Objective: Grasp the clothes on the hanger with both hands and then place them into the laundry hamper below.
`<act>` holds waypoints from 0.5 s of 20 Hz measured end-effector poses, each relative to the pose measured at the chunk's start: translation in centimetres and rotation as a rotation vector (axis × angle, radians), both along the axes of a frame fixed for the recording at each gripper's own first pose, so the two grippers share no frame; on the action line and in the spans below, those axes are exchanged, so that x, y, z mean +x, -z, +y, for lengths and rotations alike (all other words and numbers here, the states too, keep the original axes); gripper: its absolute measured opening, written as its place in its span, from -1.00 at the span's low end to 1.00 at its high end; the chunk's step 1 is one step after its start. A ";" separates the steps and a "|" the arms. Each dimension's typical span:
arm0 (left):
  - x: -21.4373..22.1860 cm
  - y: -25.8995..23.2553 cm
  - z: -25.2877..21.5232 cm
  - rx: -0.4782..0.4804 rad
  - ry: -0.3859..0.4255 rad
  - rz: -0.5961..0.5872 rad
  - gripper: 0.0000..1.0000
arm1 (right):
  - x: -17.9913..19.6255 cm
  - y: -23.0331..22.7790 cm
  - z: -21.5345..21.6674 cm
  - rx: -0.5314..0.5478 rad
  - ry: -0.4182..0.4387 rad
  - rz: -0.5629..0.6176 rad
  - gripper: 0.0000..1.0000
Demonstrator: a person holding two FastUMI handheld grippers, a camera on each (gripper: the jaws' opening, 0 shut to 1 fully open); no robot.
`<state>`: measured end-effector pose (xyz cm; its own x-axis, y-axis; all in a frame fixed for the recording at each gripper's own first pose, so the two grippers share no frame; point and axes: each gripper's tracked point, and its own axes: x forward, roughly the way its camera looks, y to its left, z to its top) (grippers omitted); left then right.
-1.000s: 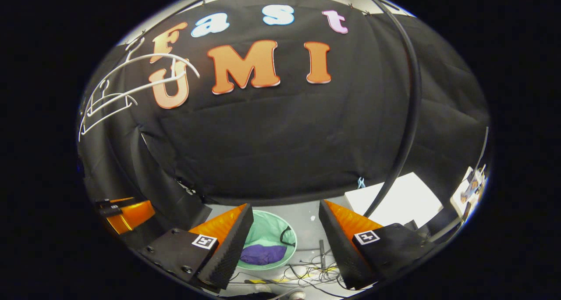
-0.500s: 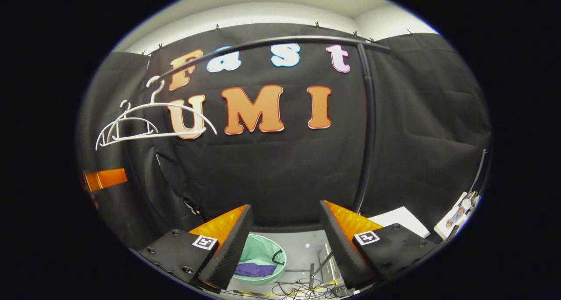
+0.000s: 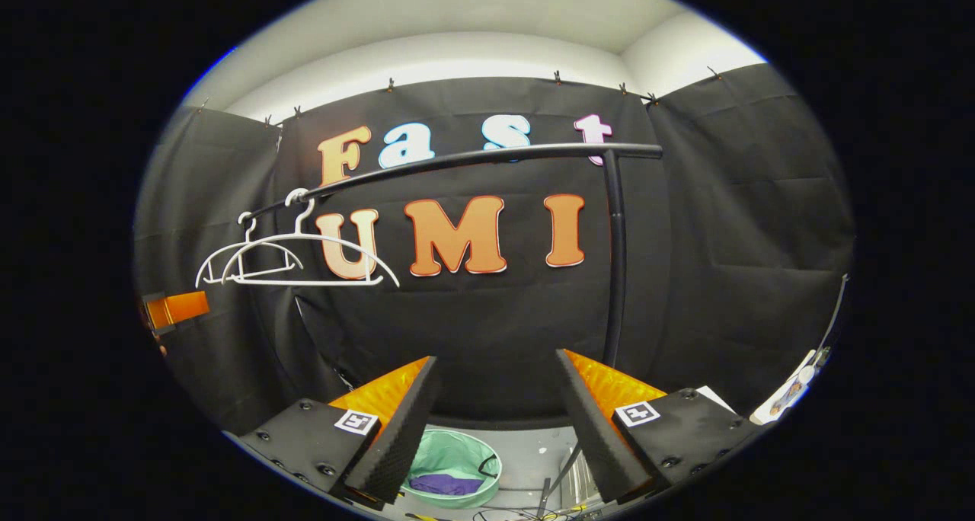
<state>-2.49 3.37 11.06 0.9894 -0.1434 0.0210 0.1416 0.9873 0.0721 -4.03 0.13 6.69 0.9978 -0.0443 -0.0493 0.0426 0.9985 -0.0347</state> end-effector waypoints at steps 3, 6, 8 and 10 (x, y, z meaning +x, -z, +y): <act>0.0 -0.1 0.2 -0.012 0.003 0.000 0.84 | 0.2 -0.5 0.0 -0.021 0.007 -0.016 0.77; 0.6 -0.1 1.4 -0.001 -0.009 -0.010 0.84 | 0.7 -1.1 0.7 -0.031 0.010 -0.031 0.77; 0.6 0.0 2.2 0.009 -0.027 -0.024 0.84 | 1.1 -1.6 1.3 -0.043 0.017 -0.050 1.00; 0.9 -0.5 3.4 0.011 -0.041 -0.035 0.84 | 1.4 -1.7 2.2 -0.049 0.020 -0.060 1.00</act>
<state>-1.58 6.74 11.56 0.9932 -0.1028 0.0546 0.0979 0.9914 0.0869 -2.59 2.29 8.40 0.9978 -0.0652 0.0130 0.0661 0.9946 -0.0803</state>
